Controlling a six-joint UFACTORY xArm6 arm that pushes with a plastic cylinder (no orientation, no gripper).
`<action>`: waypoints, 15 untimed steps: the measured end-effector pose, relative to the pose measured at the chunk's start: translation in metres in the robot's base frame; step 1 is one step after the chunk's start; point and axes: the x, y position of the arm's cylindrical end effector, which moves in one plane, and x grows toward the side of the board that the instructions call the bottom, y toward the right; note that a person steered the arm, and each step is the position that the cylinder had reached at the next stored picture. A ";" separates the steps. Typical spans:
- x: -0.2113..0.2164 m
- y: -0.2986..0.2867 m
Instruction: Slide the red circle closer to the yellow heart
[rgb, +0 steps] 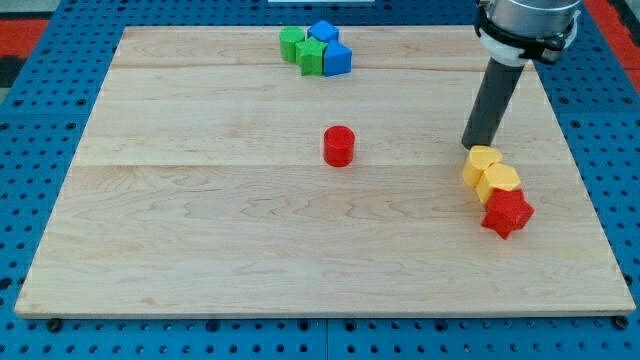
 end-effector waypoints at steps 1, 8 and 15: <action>0.021 0.000; -0.062 -0.202; 0.013 -0.122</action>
